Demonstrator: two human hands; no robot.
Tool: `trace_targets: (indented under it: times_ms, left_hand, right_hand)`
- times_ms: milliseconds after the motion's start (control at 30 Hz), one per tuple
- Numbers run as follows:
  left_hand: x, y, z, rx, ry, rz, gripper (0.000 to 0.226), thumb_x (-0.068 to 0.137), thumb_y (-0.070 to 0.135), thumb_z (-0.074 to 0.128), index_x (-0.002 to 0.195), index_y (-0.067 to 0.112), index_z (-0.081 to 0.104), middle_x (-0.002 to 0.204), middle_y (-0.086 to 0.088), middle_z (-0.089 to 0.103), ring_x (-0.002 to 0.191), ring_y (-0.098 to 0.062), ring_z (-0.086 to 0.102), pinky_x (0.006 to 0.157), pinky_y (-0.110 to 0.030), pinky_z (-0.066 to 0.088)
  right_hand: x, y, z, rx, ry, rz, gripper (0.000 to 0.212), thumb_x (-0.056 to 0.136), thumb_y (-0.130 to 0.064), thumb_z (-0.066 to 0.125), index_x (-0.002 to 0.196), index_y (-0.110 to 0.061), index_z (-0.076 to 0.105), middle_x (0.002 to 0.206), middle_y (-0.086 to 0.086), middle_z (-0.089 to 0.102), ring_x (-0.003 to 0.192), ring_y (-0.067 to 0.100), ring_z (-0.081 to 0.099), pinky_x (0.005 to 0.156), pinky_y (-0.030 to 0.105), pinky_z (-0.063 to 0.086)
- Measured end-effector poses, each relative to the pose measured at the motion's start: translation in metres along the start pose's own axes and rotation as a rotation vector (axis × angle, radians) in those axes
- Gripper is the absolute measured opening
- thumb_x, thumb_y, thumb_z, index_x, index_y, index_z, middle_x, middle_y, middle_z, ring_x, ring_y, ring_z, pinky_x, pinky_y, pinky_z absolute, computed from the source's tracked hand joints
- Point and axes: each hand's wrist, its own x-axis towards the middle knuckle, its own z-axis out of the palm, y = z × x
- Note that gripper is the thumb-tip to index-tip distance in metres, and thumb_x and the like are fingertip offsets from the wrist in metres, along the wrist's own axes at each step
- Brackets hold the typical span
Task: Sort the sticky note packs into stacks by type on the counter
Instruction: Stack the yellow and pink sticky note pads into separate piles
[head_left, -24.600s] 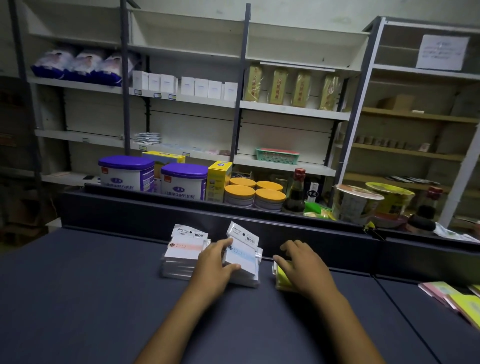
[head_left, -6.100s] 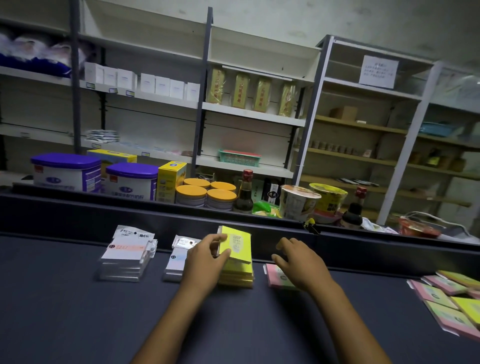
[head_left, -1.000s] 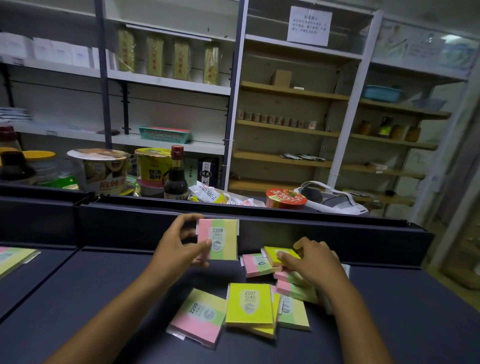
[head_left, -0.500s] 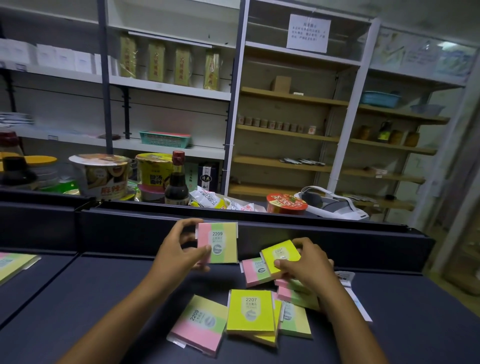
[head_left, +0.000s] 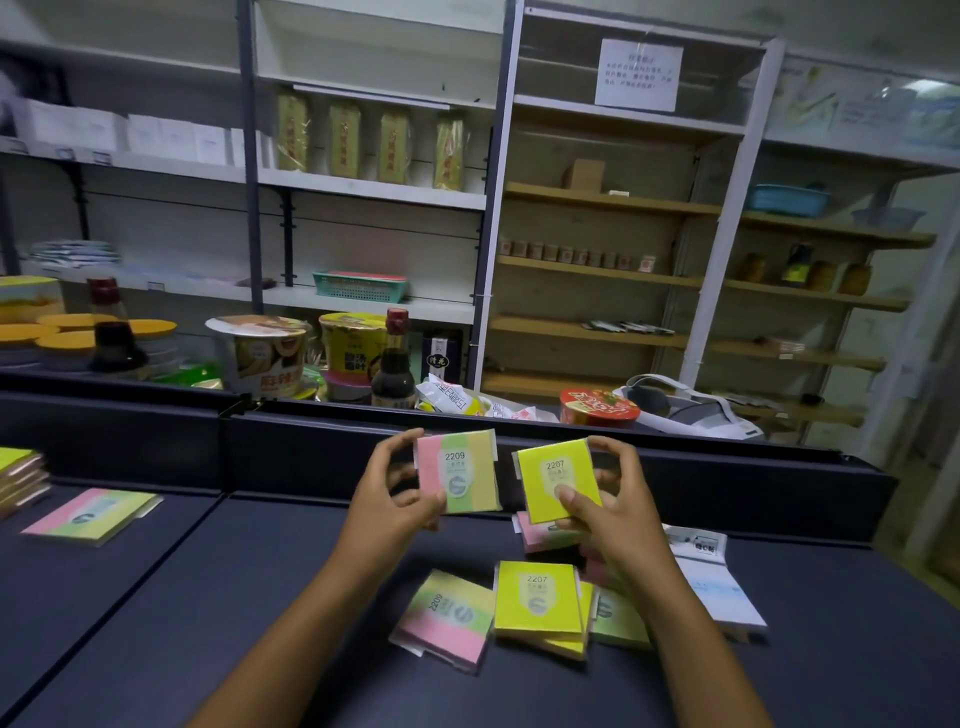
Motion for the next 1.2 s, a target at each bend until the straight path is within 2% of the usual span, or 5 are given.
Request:
trace_targets:
  times_ms: [100,467,567,700,1200]
  left_hand:
    - [-0.013,0.0,-0.013,-0.002,0.042,0.014,0.063,0.083,-0.012,0.064,0.132,0.025,0.048,0.109,-0.011,0.069,0.091,-0.023,0.072,0.059,-0.027,0.056]
    - [-0.112,0.03,-0.111,-0.065,0.31,0.059,0.065,0.088,-0.001,0.066,0.135,0.042,0.05,0.101,0.01,0.076,0.094,-0.012,0.071,0.064,-0.026,0.059]
    - [-0.144,0.04,-0.146,-0.057,0.366,0.072,0.061,0.088,0.001,0.066,0.136,0.037,0.054,0.105,0.002,0.075,0.09,-0.012,0.071,0.064,-0.023,0.059]
    - [-0.178,0.06,-0.188,-0.07,0.397,0.084,0.056,0.088,0.0,0.065,0.131,0.035,0.058,0.1,-0.007,0.077,0.089,-0.019,0.073,0.068,-0.022,0.06]
    - [-0.272,0.113,-0.307,-0.005,0.441,0.09,0.053,0.088,0.004,0.065,0.128,0.037,0.059,0.096,0.002,0.076,0.091,-0.015,0.073,0.068,-0.022,0.06]
  right_hand:
    - [-0.017,-0.005,0.009,0.105,-0.045,-0.009,0.057,0.091,0.008,0.06,0.132,-0.029,0.044,0.113,0.007,0.065,0.088,0.019,0.074,0.063,0.025,0.058]
    - [-0.1,-0.033,0.079,0.169,-0.057,-0.139,0.06,0.089,0.016,0.055,0.13,-0.027,0.048,0.119,-0.008,0.06,0.095,0.007,0.071,0.068,0.023,0.058]
    - [-0.134,-0.042,0.109,0.21,-0.066,-0.166,0.06,0.088,0.018,0.056,0.128,-0.027,0.051,0.122,-0.008,0.06,0.096,0.011,0.072,0.068,0.025,0.059]
    - [-0.175,-0.057,0.143,0.272,-0.09,-0.145,0.059,0.089,0.016,0.057,0.129,-0.027,0.052,0.124,-0.003,0.059,0.095,0.017,0.073,0.068,0.026,0.059]
    - [-0.279,-0.109,0.246,0.276,-0.165,-0.134,0.056,0.094,0.005,0.058,0.125,-0.04,0.05,0.12,-0.008,0.056,0.095,0.006,0.071,0.069,0.021,0.058]
